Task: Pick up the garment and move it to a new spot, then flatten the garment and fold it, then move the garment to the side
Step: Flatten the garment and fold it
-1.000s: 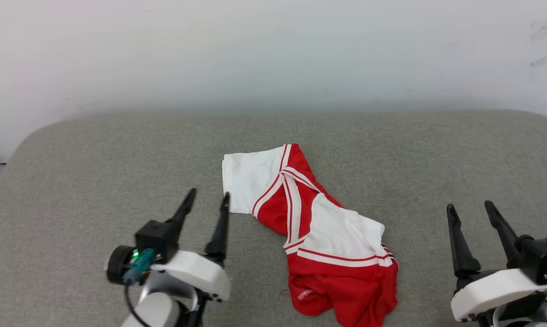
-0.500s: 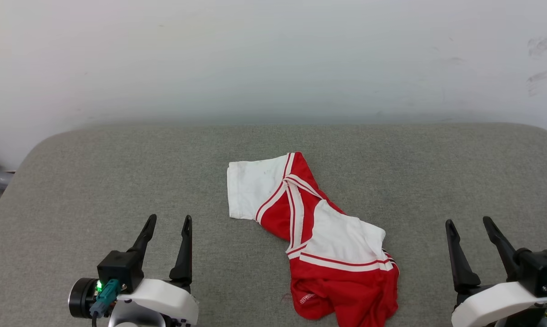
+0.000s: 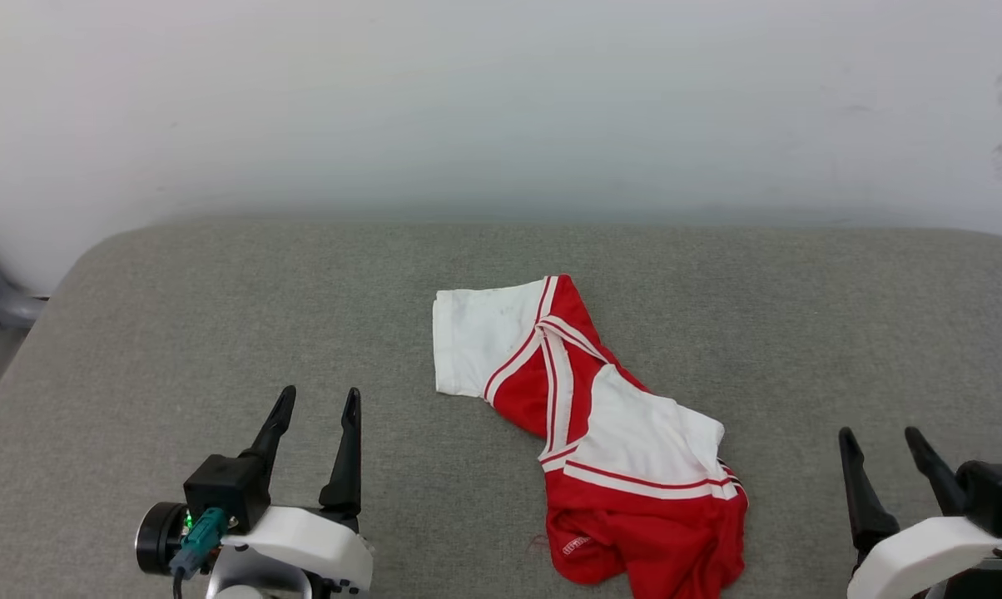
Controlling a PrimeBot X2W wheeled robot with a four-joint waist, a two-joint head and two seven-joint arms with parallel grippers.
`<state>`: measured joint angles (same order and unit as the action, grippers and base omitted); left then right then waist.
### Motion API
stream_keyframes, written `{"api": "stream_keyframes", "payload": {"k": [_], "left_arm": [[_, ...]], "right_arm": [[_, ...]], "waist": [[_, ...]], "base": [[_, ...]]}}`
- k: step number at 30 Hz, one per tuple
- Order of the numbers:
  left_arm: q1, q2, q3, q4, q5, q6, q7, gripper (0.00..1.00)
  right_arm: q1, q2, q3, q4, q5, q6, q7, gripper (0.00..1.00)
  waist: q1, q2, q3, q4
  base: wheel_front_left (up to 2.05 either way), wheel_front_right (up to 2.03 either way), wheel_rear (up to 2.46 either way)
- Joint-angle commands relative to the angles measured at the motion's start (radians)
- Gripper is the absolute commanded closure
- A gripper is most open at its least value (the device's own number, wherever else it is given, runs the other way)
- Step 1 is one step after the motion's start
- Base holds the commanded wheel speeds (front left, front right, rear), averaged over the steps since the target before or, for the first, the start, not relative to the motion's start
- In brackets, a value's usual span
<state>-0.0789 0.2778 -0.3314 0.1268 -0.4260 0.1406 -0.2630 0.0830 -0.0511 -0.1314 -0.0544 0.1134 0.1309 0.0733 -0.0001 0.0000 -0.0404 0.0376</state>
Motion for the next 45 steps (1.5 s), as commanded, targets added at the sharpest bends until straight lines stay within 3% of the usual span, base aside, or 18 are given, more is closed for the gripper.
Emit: {"api": "stream_keyframes", "payload": {"k": [1, 6, 17, 25, 26, 27, 28, 36, 41, 45], "left_arm": [[-0.015, -0.003, 0.001, -0.009, 0.007, -0.006, -0.002, 0.00], [-0.032, -0.017, 0.000, -0.030, 0.031, -0.020, -0.002, 0.00], [-0.079, -0.072, 0.031, -0.048, 0.070, -0.054, -0.002, 0.00], [-0.096, -0.115, 0.059, -0.038, 0.100, -0.086, -0.002, 0.00], [-0.097, -0.118, 0.064, -0.036, 0.101, -0.089, -0.002, 0.00], [-0.097, -0.121, 0.069, -0.034, 0.105, -0.093, -0.002, 0.00], [-0.096, -0.123, 0.074, -0.032, 0.109, -0.096, -0.002, 0.00], [-0.079, -0.140, 0.108, -0.013, 0.132, -0.113, -0.002, 0.00], [-0.071, -0.144, 0.116, -0.007, 0.140, -0.123, -0.002, 0.00], [-0.068, -0.146, 0.122, 0.004, 0.140, -0.129, -0.002, 0.00]], "right_arm": [[-0.011, 0.001, -0.010, 0.019, -0.006, 0.000, 0.030, 0.00], [-0.066, -0.016, 0.011, 0.065, 0.022, 0.000, 0.191, 0.00], [-0.300, -0.241, 0.294, 0.105, 0.187, 0.000, 0.542, 0.00], [-0.401, -0.334, 0.441, 0.158, 0.268, 0.000, 0.672, 0.00], [-0.408, -0.341, 0.454, 0.160, 0.274, 0.000, 0.677, 0.53], [-0.415, -0.347, 0.462, 0.164, 0.281, 0.000, 0.679, 0.83], [-0.423, -0.353, 0.468, 0.165, 0.287, 0.000, 0.676, 1.00], [-0.474, -0.365, 0.436, 0.166, 0.287, 0.000, 0.602, 1.00], [-0.431, -0.343, 0.324, 0.183, 0.267, 0.000, 0.566, 1.00], [-0.347, -0.294, 0.172, 0.203, 0.237, 0.000, 0.527, 1.00]], "waist": [[0.0001, 0.0000, 0.010, 0.017], [0.0001, 0.0000, 0.053, 0.057], [0.0001, 0.0000, 0.170, 0.126], [0.0001, 0.0000, 0.214, 0.147], [0.0001, 0.0000, 0.216, 0.146], [0.0001, 0.0000, 0.219, 0.145], [0.0001, 0.0000, 0.220, 0.142], [0.0001, 0.0000, 0.191, 0.092], [0.0001, 0.0000, 0.174, 0.061], [0.0001, 0.0000, 0.167, 0.035]], "base": [[0.00, 0.00, 0.00], [0.00, 0.00, 0.00], [0.00, 0.00, 0.00], [0.00, 0.00, 0.00], [0.00, 0.00, 0.00], [0.00, 0.00, 0.00], [0.00, 0.00, 0.00], [0.00, 0.00, 0.00], [0.00, 0.00, 0.00], [0.00, 0.00, 0.00]]}}
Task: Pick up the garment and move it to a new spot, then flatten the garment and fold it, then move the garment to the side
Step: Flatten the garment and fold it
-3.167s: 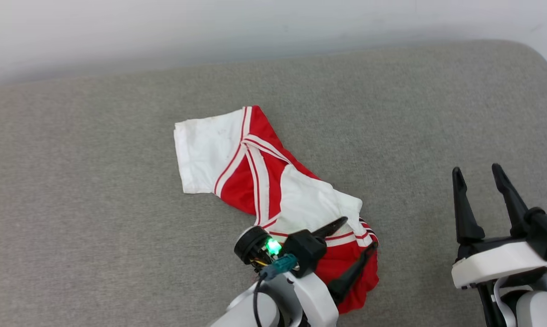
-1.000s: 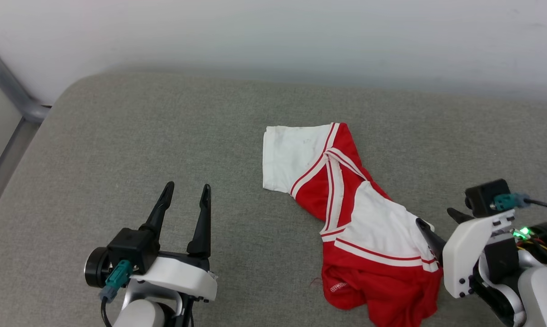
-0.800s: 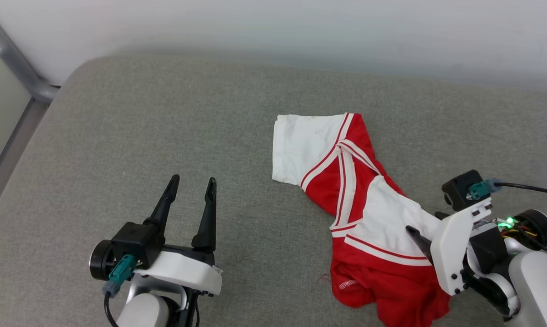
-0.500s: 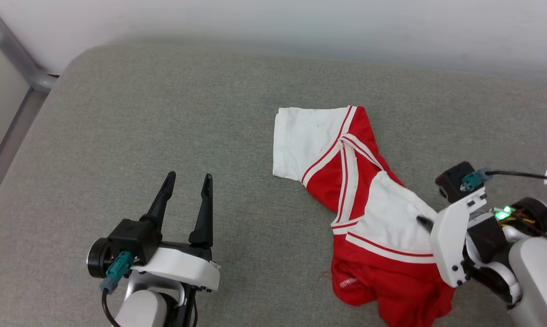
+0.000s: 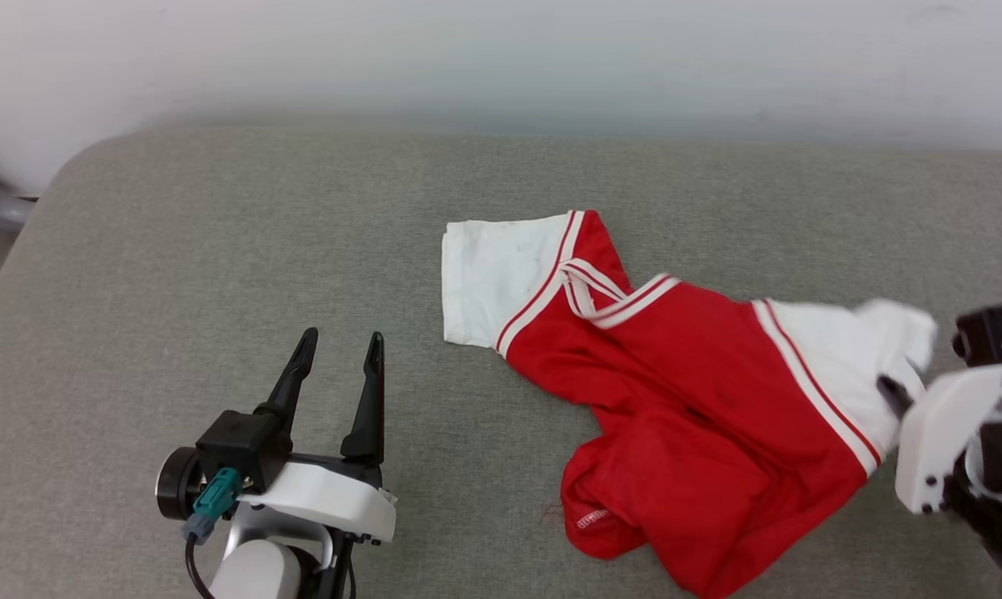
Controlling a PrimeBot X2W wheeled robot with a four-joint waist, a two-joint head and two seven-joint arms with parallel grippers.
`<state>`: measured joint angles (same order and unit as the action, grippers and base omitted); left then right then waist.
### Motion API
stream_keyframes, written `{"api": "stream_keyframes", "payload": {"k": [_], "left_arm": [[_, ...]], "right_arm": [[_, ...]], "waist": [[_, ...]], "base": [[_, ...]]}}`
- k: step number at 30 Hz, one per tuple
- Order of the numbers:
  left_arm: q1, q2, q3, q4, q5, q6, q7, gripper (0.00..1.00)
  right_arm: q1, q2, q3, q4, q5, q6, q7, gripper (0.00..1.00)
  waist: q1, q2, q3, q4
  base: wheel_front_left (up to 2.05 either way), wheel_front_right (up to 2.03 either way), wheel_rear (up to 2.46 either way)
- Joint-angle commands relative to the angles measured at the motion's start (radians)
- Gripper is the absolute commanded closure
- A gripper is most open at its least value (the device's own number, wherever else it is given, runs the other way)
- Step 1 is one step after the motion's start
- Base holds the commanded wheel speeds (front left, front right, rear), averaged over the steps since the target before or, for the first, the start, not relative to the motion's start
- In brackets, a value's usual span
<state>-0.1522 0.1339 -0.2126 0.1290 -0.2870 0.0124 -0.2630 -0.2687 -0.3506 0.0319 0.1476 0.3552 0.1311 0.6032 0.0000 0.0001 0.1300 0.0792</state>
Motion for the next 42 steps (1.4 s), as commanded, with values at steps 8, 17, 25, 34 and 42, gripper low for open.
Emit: {"api": "stream_keyframes", "payload": {"k": [8, 17, 25, 34, 42], "left_arm": [[0.002, -0.001, 0.007, 0.021, 0.003, -0.010, -0.002, 0.00], [0.019, -0.003, 0.016, 0.043, -0.006, -0.005, -0.002, 0.00], [0.047, 0.001, 0.018, 0.066, -0.015, 0.006, -0.001, 0.00], [0.083, 0.025, 0.033, 0.064, -0.019, 0.025, 0.009, 0.00], [0.105, 0.046, 0.036, 0.060, -0.026, 0.027, 0.030, 0.00]], "right_arm": [[0.189, 0.149, -0.213, 0.076, -0.058, -0.001, -0.085, 1.00], [0.219, 0.252, -0.311, 0.096, -0.101, -0.001, -0.309, 0.00], [0.199, 0.288, -0.328, 0.038, -0.163, -0.001, -0.584, 0.00], [0.275, 0.300, -0.196, -0.123, -0.217, -0.001, -0.653, 0.00], [0.354, 0.300, -0.116, -0.239, -0.213, -0.001, -0.611, 0.00]], "waist": [[0.0000, -0.0001, 0.002, -0.037], [0.0000, -0.0001, -0.017, -0.051], [0.0000, -0.0001, -0.078, -0.047], [0.0000, -0.0001, -0.142, -0.043], [0.0000, -0.0001, -0.169, -0.053]], "base": [[0.00, 0.00, 0.00], [0.00, 0.00, 0.00], [0.00, 0.00, 0.00], [0.00, 0.00, 0.00], [0.00, 0.00, 0.00]]}}
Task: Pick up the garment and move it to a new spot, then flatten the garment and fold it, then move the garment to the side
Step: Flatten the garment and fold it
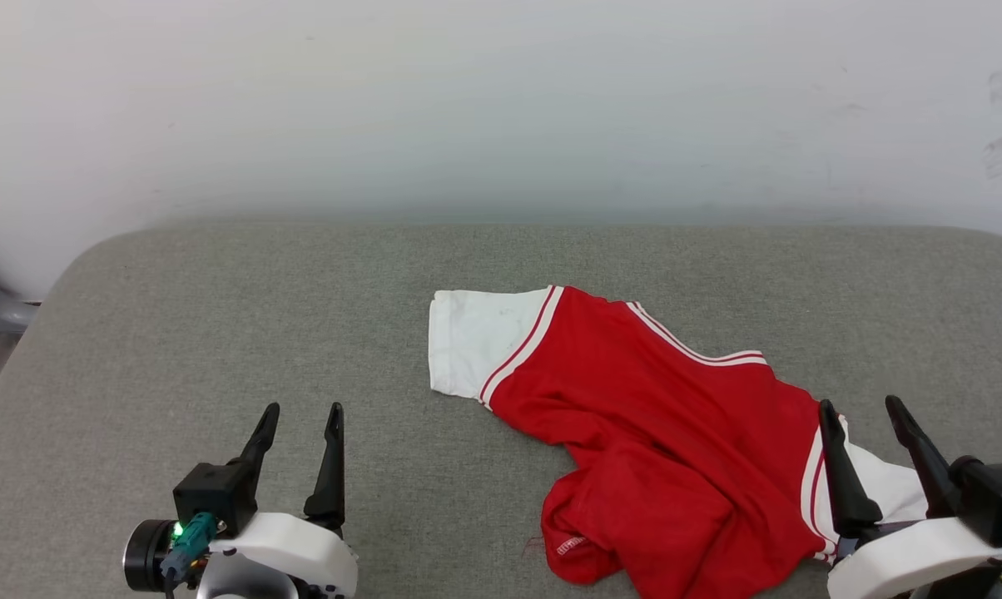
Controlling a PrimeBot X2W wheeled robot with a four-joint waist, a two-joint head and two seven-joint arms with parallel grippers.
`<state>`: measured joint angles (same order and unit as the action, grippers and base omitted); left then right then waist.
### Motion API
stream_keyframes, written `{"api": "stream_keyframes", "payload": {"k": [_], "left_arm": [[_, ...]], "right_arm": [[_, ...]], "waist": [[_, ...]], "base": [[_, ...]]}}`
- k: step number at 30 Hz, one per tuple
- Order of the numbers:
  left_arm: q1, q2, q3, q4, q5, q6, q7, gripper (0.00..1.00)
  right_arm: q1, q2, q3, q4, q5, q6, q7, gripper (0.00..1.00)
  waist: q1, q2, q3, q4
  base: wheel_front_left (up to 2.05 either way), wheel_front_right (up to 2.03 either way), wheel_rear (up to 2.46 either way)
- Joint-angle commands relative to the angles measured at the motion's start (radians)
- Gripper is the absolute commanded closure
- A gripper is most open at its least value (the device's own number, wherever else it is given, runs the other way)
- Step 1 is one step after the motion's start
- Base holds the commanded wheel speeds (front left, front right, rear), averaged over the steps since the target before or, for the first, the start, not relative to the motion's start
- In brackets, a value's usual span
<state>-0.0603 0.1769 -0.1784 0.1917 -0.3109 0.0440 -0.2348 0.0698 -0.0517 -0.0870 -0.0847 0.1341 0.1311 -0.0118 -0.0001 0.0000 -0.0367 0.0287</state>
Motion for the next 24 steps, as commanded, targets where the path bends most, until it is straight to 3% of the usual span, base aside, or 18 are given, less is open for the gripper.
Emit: {"api": "stream_keyframes", "payload": {"k": [1, 11, 24], "left_arm": [[0.013, 0.009, 0.002, -0.003, -0.004, -0.007, 0.007, 0.00], [-0.074, 0.042, -0.009, 0.013, -0.031, -0.044, 0.096, 0.00], [-0.483, 0.118, -0.074, 0.208, -0.118, -0.158, 0.436, 0.00]], "right_arm": [[0.027, 0.002, 0.010, -0.019, 0.012, -0.001, 0.008, 0.00], [0.062, 0.002, 0.028, -0.090, 0.045, -0.001, 0.049, 0.00], [-0.063, 0.002, 0.042, -0.098, 0.035, -0.001, 0.028, 0.00]], "waist": [[0.0001, 0.0000, -0.005, -0.005], [0.0001, 0.0000, 0.012, -0.045], [0.0001, 0.0000, 0.207, -0.147]], "base": [[0.00, 0.00, 0.00], [0.00, 0.00, 0.00], [0.00, 0.00, 0.00]]}}
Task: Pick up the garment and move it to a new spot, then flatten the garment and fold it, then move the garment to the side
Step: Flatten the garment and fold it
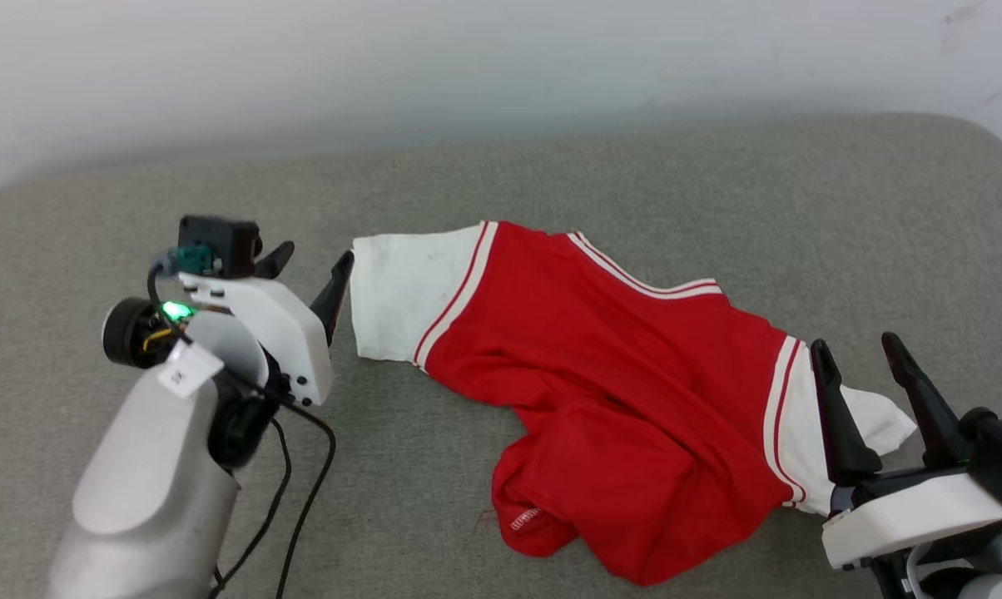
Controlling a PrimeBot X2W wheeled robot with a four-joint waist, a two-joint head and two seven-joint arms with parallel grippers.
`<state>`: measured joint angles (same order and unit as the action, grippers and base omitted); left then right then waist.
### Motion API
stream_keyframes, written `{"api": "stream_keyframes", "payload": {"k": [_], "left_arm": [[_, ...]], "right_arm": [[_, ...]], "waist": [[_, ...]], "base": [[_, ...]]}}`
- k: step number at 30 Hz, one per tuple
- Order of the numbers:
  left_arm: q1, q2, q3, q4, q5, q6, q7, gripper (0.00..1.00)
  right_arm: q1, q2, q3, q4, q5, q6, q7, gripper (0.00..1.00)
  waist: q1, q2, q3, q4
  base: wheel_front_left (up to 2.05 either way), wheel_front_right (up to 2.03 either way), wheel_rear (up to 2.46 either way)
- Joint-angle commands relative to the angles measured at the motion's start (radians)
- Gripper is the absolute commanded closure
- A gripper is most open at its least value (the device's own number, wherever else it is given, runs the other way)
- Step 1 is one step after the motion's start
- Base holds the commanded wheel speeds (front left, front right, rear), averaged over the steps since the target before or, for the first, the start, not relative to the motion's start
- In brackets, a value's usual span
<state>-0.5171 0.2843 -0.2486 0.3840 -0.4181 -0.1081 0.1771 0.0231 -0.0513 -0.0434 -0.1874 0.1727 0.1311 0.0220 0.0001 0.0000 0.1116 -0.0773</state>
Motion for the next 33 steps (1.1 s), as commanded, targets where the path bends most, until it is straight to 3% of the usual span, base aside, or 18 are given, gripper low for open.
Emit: {"api": "stream_keyframes", "payload": {"k": [1, 7, 11, 19, 25, 26, 27, 28, 29, 33], "left_arm": [[-0.058, 0.018, -0.008, 0.036, -0.030, -0.010, 0.065, 0.00], [-0.221, 0.093, -0.029, 0.157, -0.118, -0.020, 0.328, 0.00], [-0.279, 0.133, -0.026, 0.198, -0.158, -0.021, 0.444, 0.00], [-0.373, 0.181, -0.044, 0.253, -0.213, -0.023, 0.553, 0.00], [-0.363, 0.189, -0.124, 0.297, -0.248, -0.023, 0.689, 0.00], [-0.354, 0.187, -0.136, 0.313, -0.260, -0.023, 0.722, 0.04], [-0.347, 0.181, -0.144, 0.321, -0.271, -0.023, 0.743, 0.53], [-0.343, 0.176, -0.151, 0.324, -0.277, -0.023, 0.755, 0.85], [-0.343, 0.172, -0.154, 0.327, -0.281, -0.023, 0.760, 1.00], [-0.354, 0.176, -0.151, 0.317, -0.266, -0.023, 0.689, 1.00]], "right_arm": [[-0.028, 0.001, 0.000, 0.006, 0.004, -0.001, -0.012, 0.00], [-0.074, 0.002, 0.011, 0.035, 0.020, -0.001, -0.044, 0.00], [-0.094, 0.002, 0.017, 0.049, 0.031, -0.001, -0.060, 0.00], [-0.144, 0.002, 0.033, 0.093, 0.062, -0.001, -0.101, 0.00], [-0.172, 0.001, 0.036, 0.122, 0.067, -0.001, -0.120, 0.00], [-0.174, 0.001, 0.035, 0.128, 0.069, -0.001, -0.123, 0.00], [-0.175, 0.001, 0.033, 0.132, 0.067, -0.001, -0.121, 0.00], [-0.178, 0.002, 0.033, 0.136, 0.069, -0.001, -0.121, 0.00], [-0.181, 0.002, 0.033, 0.140, 0.071, -0.001, -0.120, 0.00], [-0.190, 0.001, 0.030, 0.155, 0.078, -0.001, -0.111, 0.00]], "waist": [[-0.0001, 0.0000, 0.077, -0.050], [-0.0001, 0.0000, 0.166, -0.104], [-0.0001, 0.0000, 0.212, -0.131], [-0.0001, 0.0000, 0.312, -0.171], [-0.0001, 0.0000, 0.351, -0.183], [-0.0001, 0.0000, 0.353, -0.184], [-0.0001, 0.0000, 0.355, -0.185], [-0.0001, 0.0000, 0.357, -0.185], [-0.0001, 0.0000, 0.359, -0.185], [-0.0001, 0.0000, 0.353, -0.181]], "base": [[0.00, 0.00, 0.00], [0.00, 0.00, 0.00], [0.00, 0.00, 0.00], [0.00, 0.00, 0.00], [0.00, 0.00, 0.00], [0.00, 0.00, 0.00], [0.00, 0.00, 0.00], [0.00, 0.00, 0.00], [0.00, 0.00, 0.00], [0.00, 0.00, 0.00]]}}
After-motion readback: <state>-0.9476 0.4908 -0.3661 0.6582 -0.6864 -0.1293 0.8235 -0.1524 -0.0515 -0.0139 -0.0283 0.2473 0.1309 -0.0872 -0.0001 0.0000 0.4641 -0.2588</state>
